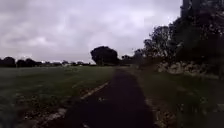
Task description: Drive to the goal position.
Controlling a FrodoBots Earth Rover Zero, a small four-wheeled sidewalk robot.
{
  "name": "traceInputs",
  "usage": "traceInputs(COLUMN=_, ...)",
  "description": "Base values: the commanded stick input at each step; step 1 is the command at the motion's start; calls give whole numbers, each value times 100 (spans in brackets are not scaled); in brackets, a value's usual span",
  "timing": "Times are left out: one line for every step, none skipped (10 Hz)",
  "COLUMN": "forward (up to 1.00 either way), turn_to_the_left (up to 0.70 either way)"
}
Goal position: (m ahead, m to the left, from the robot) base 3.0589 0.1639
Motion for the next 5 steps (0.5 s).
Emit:
traceInputs(forward=85, turn_to_the_left=0)
traceInputs(forward=85, turn_to_the_left=0)
traceInputs(forward=85, turn_to_the_left=0)
traceInputs(forward=85, turn_to_the_left=0)
traceInputs(forward=85, turn_to_the_left=0)
